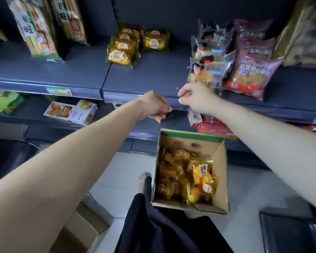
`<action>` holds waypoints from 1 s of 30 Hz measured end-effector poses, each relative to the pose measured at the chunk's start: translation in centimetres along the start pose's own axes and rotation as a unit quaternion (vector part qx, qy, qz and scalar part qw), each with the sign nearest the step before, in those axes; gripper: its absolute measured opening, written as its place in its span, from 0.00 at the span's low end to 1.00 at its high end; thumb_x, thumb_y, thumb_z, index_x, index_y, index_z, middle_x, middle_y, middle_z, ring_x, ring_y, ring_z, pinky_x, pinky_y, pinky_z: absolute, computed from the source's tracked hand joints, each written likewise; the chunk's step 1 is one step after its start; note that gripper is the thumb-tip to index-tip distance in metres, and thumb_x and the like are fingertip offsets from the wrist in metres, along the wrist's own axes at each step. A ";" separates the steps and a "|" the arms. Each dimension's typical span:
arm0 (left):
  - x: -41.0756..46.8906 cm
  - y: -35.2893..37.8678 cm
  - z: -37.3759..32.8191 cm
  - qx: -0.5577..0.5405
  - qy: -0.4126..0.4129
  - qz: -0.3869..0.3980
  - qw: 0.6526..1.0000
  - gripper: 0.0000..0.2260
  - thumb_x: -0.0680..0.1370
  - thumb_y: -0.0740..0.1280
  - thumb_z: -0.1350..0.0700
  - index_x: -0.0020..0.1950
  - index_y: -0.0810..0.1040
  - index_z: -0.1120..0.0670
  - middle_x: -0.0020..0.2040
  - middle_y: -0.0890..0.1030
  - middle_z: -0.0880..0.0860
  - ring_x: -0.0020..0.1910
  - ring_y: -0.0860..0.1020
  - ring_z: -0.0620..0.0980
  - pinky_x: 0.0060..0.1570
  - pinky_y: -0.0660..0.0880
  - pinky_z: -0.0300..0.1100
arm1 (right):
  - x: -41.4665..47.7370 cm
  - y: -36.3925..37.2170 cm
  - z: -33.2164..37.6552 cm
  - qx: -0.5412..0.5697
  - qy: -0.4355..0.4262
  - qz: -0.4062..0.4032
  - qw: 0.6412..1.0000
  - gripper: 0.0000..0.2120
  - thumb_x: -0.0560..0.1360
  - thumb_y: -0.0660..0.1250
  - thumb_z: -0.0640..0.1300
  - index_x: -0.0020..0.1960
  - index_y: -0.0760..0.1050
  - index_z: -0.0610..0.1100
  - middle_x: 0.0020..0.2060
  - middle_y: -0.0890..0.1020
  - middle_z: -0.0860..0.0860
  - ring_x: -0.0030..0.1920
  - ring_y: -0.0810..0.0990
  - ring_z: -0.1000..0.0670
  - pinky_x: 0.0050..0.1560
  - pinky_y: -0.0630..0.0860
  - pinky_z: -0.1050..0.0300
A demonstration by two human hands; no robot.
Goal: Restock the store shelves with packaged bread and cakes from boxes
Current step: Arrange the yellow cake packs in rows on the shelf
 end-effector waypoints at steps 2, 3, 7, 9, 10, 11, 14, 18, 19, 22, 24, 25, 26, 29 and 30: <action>-0.8 3.6 2.1 0.040 -0.024 0.038 0.998 0.07 0.75 0.68 0.63 0.39 0.74 0.54 0.34 0.76 0.54 0.31 0.76 0.45 0.33 0.77 0.34 | -3.0 1.5 -2.7 -0.024 0.032 0.058 0.998 0.05 0.72 0.69 0.37 0.48 0.80 0.41 0.42 0.80 0.47 0.46 0.77 0.48 0.48 0.72 0.58; -1.1 5.4 3.2 0.054 -0.038 0.053 0.996 0.07 0.76 0.68 0.63 0.39 0.74 0.55 0.34 0.76 0.54 0.32 0.76 0.46 0.33 0.77 0.34 | -4.5 2.2 -4.1 -0.042 0.046 0.084 0.995 0.06 0.72 0.70 0.37 0.49 0.80 0.40 0.45 0.81 0.46 0.47 0.78 0.48 0.49 0.72 0.58; -2.2 12.1 8.1 0.116 -0.094 0.109 0.983 0.05 0.77 0.67 0.62 0.51 0.76 0.61 0.38 0.75 0.58 0.35 0.74 0.51 0.37 0.74 0.39 | -9.9 5.7 -9.5 -0.086 0.093 0.175 0.976 0.10 0.73 0.69 0.39 0.54 0.81 0.39 0.51 0.81 0.47 0.46 0.79 0.48 0.47 0.74 0.58; -2.1 14.2 10.9 0.145 -0.117 0.118 0.975 0.10 0.77 0.66 0.62 0.55 0.77 0.67 0.40 0.75 0.60 0.37 0.73 0.55 0.38 0.73 0.42 | -11.8 7.1 -11.9 -0.104 0.115 0.205 0.966 0.11 0.75 0.67 0.39 0.55 0.80 0.37 0.55 0.81 0.45 0.51 0.79 0.46 0.52 0.75 0.55; -2.1 15.1 12.0 0.156 -0.124 0.127 0.972 0.11 0.77 0.65 0.62 0.55 0.77 0.68 0.38 0.74 0.60 0.35 0.72 0.54 0.36 0.72 0.41 | -12.5 7.7 -13.2 -0.118 0.128 0.217 0.960 0.12 0.76 0.67 0.40 0.57 0.79 0.36 0.57 0.80 0.43 0.54 0.79 0.44 0.54 0.75 0.53; -2.2 15.9 12.9 0.162 -0.131 0.132 0.969 0.09 0.78 0.64 0.62 0.53 0.78 0.66 0.36 0.73 0.57 0.32 0.71 0.52 0.34 0.70 0.40 | -13.1 8.2 -14.4 -0.133 0.140 0.229 0.954 0.13 0.76 0.66 0.40 0.59 0.78 0.36 0.58 0.80 0.42 0.56 0.79 0.43 0.55 0.76 0.52; -1.9 17.0 14.8 0.175 -0.146 0.100 0.969 0.08 0.78 0.62 0.62 0.40 0.74 0.53 0.34 0.72 0.48 0.31 0.70 0.44 0.34 0.70 0.36 | -14.5 9.5 -17.4 -0.168 0.180 0.265 0.932 0.17 0.77 0.66 0.42 0.64 0.73 0.37 0.58 0.78 0.42 0.52 0.78 0.44 0.47 0.76 0.55; -0.7 17.8 17.6 0.188 -0.170 0.077 0.964 0.06 0.79 0.61 0.60 0.44 0.75 0.54 0.42 0.77 0.51 0.37 0.75 0.47 0.41 0.76 0.40 | -14.7 11.8 -20.3 -0.156 0.213 0.284 0.922 0.20 0.76 0.66 0.42 0.66 0.69 0.39 0.58 0.76 0.41 0.52 0.79 0.43 0.45 0.79 0.53; -0.3 18.0 18.3 0.179 -0.185 0.079 0.963 0.06 0.80 0.61 0.59 0.52 0.77 0.57 0.48 0.78 0.55 0.42 0.76 0.50 0.47 0.78 0.43 | -14.6 12.4 -21.1 -0.139 0.235 0.287 0.918 0.21 0.76 0.66 0.41 0.67 0.67 0.39 0.58 0.76 0.41 0.53 0.79 0.43 0.49 0.80 0.51; 0.7 18.4 19.8 0.125 -0.223 0.042 0.966 0.17 0.80 0.61 0.59 0.69 0.69 0.56 0.60 0.76 0.59 0.51 0.77 0.53 0.53 0.77 0.46 | -14.5 14.0 -23.1 -0.107 0.309 0.297 0.897 0.29 0.78 0.64 0.40 0.74 0.55 0.44 0.63 0.72 0.39 0.51 0.80 0.43 0.48 0.82 0.50; 1.2 19.0 20.4 0.077 -0.242 0.033 0.967 0.22 0.80 0.61 0.59 0.73 0.62 0.50 0.63 0.75 0.58 0.56 0.78 0.55 0.53 0.78 0.46 | -14.2 14.9 -23.9 -0.122 0.326 0.309 0.885 0.34 0.78 0.63 0.40 0.77 0.47 0.46 0.65 0.70 0.39 0.49 0.81 0.43 0.43 0.82 0.52; 1.4 19.4 20.7 0.068 -0.249 0.042 0.965 0.23 0.80 0.61 0.58 0.74 0.60 0.49 0.64 0.74 0.58 0.57 0.78 0.55 0.53 0.78 0.46 | -14.1 15.4 -24.2 -0.126 0.329 0.320 0.880 0.34 0.78 0.63 0.41 0.77 0.46 0.46 0.64 0.71 0.39 0.48 0.81 0.43 0.39 0.82 0.54; 1.7 19.8 21.0 0.074 -0.249 0.050 0.964 0.23 0.80 0.61 0.57 0.75 0.60 0.48 0.63 0.75 0.58 0.57 0.78 0.55 0.52 0.78 0.46 | -14.0 15.9 -24.4 -0.131 0.329 0.329 0.876 0.33 0.78 0.63 0.40 0.77 0.48 0.45 0.62 0.72 0.40 0.48 0.81 0.44 0.36 0.81 0.56; 2.4 20.3 21.6 0.102 -0.243 0.035 0.964 0.21 0.79 0.63 0.52 0.72 0.66 0.50 0.54 0.76 0.55 0.49 0.78 0.52 0.45 0.79 0.42 | -13.7 16.6 -24.9 -0.201 0.304 0.308 0.879 0.27 0.77 0.64 0.36 0.73 0.59 0.41 0.59 0.75 0.41 0.48 0.82 0.43 0.39 0.82 0.54; 2.5 20.1 21.6 0.102 -0.242 0.018 0.965 0.20 0.78 0.65 0.51 0.70 0.69 0.52 0.51 0.76 0.54 0.46 0.78 0.51 0.41 0.79 0.40 | -13.6 16.5 -24.9 -0.223 0.295 0.295 0.881 0.26 0.76 0.64 0.34 0.72 0.62 0.41 0.61 0.75 0.41 0.48 0.82 0.43 0.40 0.82 0.53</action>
Point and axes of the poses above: each hand's wrist, its own x-axis towards the middle knuckle, its own y-axis out of the palm, z = x × y, the point moved 6 cm from there along x, towards the middle knuckle
